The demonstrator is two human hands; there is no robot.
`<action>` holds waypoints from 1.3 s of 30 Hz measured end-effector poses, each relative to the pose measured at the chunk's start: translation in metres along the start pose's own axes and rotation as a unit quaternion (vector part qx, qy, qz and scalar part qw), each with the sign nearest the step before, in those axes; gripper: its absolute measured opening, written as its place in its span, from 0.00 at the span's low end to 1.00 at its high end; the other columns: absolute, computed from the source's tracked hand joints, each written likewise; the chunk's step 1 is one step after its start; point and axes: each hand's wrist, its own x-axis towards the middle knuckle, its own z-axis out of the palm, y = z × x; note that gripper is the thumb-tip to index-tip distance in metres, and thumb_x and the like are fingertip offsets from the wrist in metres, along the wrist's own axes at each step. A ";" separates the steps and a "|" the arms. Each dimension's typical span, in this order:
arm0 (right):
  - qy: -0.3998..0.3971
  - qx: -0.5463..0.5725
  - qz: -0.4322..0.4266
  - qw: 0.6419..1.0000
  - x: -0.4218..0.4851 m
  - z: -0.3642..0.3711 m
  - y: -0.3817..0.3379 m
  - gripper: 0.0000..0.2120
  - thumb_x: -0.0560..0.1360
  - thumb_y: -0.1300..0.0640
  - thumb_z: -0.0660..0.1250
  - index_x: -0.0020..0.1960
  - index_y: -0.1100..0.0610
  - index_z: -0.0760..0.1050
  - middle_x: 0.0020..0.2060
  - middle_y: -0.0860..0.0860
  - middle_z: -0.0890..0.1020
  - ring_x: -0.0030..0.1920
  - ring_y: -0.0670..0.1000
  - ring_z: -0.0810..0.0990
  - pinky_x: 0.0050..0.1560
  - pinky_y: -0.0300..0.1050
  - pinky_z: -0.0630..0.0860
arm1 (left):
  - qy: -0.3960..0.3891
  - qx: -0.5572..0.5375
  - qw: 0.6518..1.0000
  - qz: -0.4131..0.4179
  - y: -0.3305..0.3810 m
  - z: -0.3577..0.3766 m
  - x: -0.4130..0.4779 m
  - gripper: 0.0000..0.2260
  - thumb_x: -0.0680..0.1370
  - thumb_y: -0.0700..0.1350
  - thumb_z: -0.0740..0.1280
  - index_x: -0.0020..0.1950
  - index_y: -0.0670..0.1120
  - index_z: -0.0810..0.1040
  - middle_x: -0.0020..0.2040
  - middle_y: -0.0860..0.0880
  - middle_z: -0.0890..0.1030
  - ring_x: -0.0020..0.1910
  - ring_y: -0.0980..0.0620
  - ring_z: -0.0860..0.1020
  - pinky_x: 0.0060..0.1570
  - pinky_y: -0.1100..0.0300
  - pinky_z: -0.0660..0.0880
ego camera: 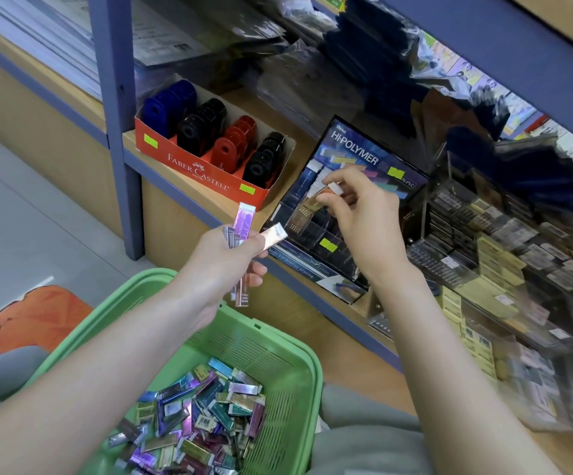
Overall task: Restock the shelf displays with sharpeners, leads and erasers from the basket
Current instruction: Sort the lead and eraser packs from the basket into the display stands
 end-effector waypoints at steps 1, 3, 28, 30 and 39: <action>-0.004 -0.003 -0.005 1.000 0.001 -0.001 0.000 0.05 0.77 0.59 0.67 0.52 0.53 0.78 0.36 0.41 0.76 0.40 0.47 0.78 0.45 0.46 0.77 | 0.001 0.001 1.000 0.000 0.000 0.000 0.000 0.07 0.79 0.43 0.65 0.55 0.43 0.76 0.41 0.47 0.80 0.27 0.59 0.76 0.29 0.67 0.76; -0.017 -0.009 -0.008 1.000 0.001 -0.003 0.001 0.10 0.77 0.60 0.66 0.58 0.55 0.79 0.42 0.46 0.80 0.46 0.49 0.80 0.52 0.46 0.78 | 0.003 0.000 1.000 -0.001 0.001 0.000 0.000 0.07 0.79 0.43 0.65 0.55 0.42 0.76 0.42 0.47 0.80 0.28 0.59 0.76 0.29 0.67 0.77; -0.118 0.118 0.083 0.982 -0.046 0.020 -0.028 0.04 0.79 0.53 0.64 0.49 0.53 0.76 0.37 0.48 0.80 0.34 0.44 0.78 0.39 0.37 0.75 | -0.012 0.000 1.000 -0.007 0.007 -0.003 -0.003 0.05 0.79 0.42 0.65 0.52 0.42 0.77 0.41 0.46 0.80 0.28 0.59 0.76 0.28 0.67 0.76; -0.137 0.165 0.124 0.969 -0.052 0.021 -0.031 0.03 0.77 0.53 0.66 0.49 0.50 0.75 0.38 0.48 0.81 0.35 0.45 0.81 0.41 0.38 0.79 | -0.025 0.013 1.000 -0.007 0.009 -0.003 -0.004 0.06 0.79 0.42 0.65 0.52 0.41 0.77 0.41 0.46 0.80 0.27 0.59 0.76 0.28 0.67 0.75; -0.127 0.314 0.210 0.917 -0.050 0.008 -0.029 0.04 0.78 0.61 0.65 0.49 0.62 0.77 0.40 0.56 0.83 0.37 0.45 0.82 0.41 0.37 0.80 | -0.093 0.059 0.994 -0.010 0.017 -0.002 -0.016 0.06 0.75 0.46 0.68 0.46 0.44 0.79 0.38 0.50 0.80 0.29 0.58 0.77 0.27 0.68 0.74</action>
